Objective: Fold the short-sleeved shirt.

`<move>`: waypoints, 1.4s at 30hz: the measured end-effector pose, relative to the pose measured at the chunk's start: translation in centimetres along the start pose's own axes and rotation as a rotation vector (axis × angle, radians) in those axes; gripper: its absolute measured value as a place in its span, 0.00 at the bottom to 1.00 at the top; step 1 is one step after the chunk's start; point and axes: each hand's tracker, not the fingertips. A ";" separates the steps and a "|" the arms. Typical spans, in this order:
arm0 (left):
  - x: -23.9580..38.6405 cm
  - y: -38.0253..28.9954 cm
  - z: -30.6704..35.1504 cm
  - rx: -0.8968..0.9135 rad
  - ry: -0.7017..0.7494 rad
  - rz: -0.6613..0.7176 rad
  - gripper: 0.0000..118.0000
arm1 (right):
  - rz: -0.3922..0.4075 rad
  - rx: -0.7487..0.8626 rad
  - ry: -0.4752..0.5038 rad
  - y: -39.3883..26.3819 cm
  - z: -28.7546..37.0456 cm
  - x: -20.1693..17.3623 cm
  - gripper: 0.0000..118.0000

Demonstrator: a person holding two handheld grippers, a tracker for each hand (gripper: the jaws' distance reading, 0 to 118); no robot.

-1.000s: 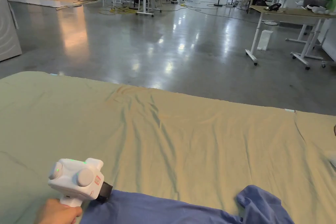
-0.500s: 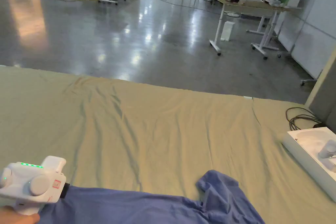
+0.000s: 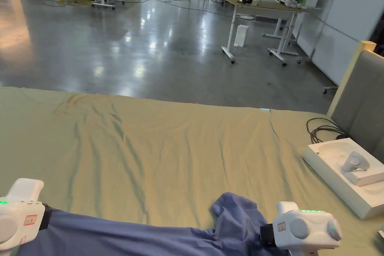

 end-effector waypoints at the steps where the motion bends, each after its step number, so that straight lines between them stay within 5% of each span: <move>1: 0.1 0.0 0.1 0.003 -0.001 -0.002 0.03 | 0.009 0.015 -0.035 0.0 -0.2 -0.4 0.47; 4: 0.4 -0.1 0.3 0.004 -0.003 -0.011 0.03 | 0.002 0.046 -0.075 -0.3 0.4 -1.5 0.41; 6: 0.6 -0.2 0.2 0.004 -0.009 -0.009 0.03 | 0.035 0.071 -0.090 -0.6 0.4 -2.2 0.03; 7: 0.7 -0.4 0.2 0.005 -0.012 -0.012 0.03 | 0.077 0.063 -0.116 -0.7 0.1 -2.7 0.00; 10: 1.0 -0.8 0.2 0.000 -0.018 -0.016 0.03 | 0.130 0.074 -0.128 -1.1 0.3 -2.9 0.00; 14: 1.2 -1.0 1.0 0.006 -0.031 0.005 0.03 | -0.021 0.160 0.004 -1.6 2.6 -1.4 0.00; 21: 0.8 -1.1 3.9 0.041 -0.033 0.022 0.03 | -0.067 0.289 0.133 -3.3 8.0 -0.7 0.00; 29: 0.1 -0.5 10.5 0.137 -0.040 0.048 0.03 | 0.025 0.511 0.123 -4.6 17.0 -1.2 0.00; 42: -1.6 3.3 24.6 0.371 -0.014 0.064 0.03 | 0.050 0.799 0.074 -4.3 33.9 -1.0 0.00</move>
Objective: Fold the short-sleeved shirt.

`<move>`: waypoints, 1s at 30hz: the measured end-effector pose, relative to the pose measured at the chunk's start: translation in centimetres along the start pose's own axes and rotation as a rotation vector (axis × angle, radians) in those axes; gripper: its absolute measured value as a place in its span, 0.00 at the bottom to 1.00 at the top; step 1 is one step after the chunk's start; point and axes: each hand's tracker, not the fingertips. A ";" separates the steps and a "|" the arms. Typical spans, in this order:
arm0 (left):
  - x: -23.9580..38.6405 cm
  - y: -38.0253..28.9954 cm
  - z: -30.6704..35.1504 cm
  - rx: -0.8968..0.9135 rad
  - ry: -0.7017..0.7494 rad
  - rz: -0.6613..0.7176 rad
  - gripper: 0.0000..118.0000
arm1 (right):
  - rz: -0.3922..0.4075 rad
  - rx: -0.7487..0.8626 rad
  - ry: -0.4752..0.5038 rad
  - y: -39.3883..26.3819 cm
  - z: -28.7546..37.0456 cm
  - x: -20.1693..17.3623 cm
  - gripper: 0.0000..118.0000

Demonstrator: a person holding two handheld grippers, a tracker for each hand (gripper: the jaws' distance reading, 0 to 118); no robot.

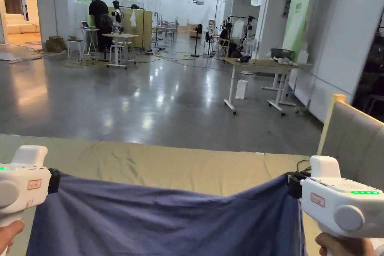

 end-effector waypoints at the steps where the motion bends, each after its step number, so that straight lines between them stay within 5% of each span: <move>1: -0.3 1.1 0.9 0.030 0.005 0.006 0.03 | -0.001 0.039 -0.003 1.3 1.0 -0.1 0.00; 15: -1.4 10.8 7.0 0.228 0.064 -0.019 0.03 | 0.033 0.220 -0.056 15.4 4.5 -1.3 0.00; 30: -0.8 22.5 4.5 0.253 0.110 -0.008 0.03 | 0.040 0.243 -0.103 23.6 -3.6 -2.7 0.00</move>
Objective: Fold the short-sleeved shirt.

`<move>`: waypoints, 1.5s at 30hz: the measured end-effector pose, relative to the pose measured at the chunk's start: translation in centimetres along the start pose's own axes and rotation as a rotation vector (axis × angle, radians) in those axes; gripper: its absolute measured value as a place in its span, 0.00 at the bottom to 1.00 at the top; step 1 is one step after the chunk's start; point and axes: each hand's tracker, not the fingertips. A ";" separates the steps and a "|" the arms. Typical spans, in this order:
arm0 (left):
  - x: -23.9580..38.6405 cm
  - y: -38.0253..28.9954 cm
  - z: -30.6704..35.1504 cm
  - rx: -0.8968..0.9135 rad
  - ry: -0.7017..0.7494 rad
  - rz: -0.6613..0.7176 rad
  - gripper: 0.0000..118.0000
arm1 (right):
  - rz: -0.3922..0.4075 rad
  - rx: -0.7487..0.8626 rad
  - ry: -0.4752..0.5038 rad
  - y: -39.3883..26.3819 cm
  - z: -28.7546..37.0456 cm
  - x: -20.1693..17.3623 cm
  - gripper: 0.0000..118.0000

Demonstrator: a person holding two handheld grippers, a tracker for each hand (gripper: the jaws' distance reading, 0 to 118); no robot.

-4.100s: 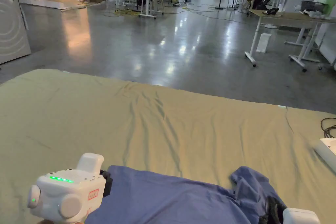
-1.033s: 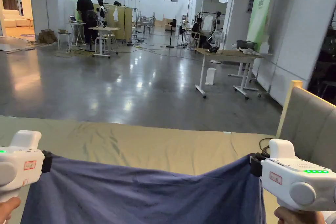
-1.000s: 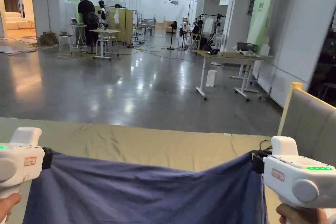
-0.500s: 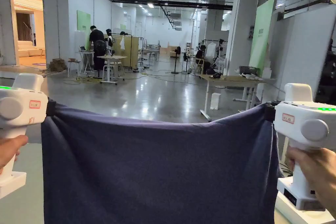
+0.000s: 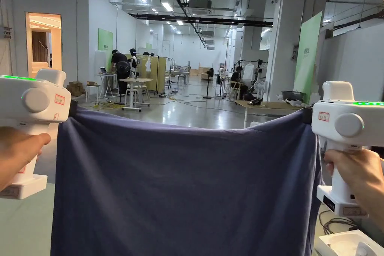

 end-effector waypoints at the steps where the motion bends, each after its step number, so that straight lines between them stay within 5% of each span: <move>1: 0.4 0.3 0.1 0.000 0.009 -0.008 0.03 | 0.002 0.001 -0.004 0.5 -0.9 -0.2 0.00; 21: -0.6 4.2 -5.1 0.058 0.035 -0.041 0.03 | 0.065 0.081 -0.052 3.7 -2.6 -2.3 0.00; 32: -1.4 -7.1 -3.3 -0.036 -0.010 0.022 0.03 | 0.074 -0.007 -0.023 -7.1 3.8 -2.1 0.00; 45: -3.2 -24.0 9.3 -0.114 -0.061 0.038 0.03 | 0.065 -0.112 0.017 -21.3 17.9 -0.1 0.00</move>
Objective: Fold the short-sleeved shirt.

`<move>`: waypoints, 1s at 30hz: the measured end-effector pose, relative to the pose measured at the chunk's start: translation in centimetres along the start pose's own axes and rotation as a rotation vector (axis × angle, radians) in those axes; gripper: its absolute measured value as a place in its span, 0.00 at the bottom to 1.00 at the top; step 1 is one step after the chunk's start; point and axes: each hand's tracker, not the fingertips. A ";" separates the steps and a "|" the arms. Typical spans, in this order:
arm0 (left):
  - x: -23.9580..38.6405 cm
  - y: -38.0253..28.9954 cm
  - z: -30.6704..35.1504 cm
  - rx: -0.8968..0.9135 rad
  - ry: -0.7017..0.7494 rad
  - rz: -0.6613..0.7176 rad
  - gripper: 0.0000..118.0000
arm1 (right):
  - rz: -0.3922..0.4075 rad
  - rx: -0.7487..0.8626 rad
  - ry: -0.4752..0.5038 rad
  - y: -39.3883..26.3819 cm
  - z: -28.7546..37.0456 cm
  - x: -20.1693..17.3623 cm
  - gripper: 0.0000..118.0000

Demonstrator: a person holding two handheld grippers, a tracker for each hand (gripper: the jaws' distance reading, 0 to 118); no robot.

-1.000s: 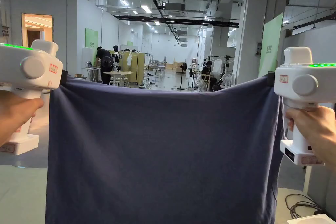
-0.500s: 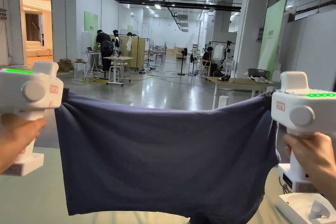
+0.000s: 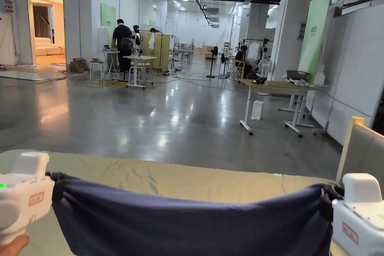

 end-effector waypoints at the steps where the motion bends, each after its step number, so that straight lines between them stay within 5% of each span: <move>1: -0.2 -1.5 0.9 -0.003 0.004 0.007 0.03 | -0.005 -0.010 0.002 -1.4 1.2 -0.1 0.00; 9: -0.5 -13.0 5.4 -0.177 0.005 -0.035 0.03 | 0.051 -0.208 0.001 -12.5 8.5 -1.4 0.00; 14: -1.9 -20.4 5.6 -0.352 -0.014 -0.025 0.03 | 0.021 -0.376 0.009 -19.1 11.2 -1.8 0.00; 18: -1.7 -24.8 5.2 -0.472 0.001 -0.066 0.03 | 0.075 -0.509 0.015 -23.2 11.4 -2.0 0.00; 30: -2.1 -30.3 3.1 -0.681 -0.001 -0.057 0.04 | 0.058 -0.769 -0.017 -29.2 9.2 -2.2 0.00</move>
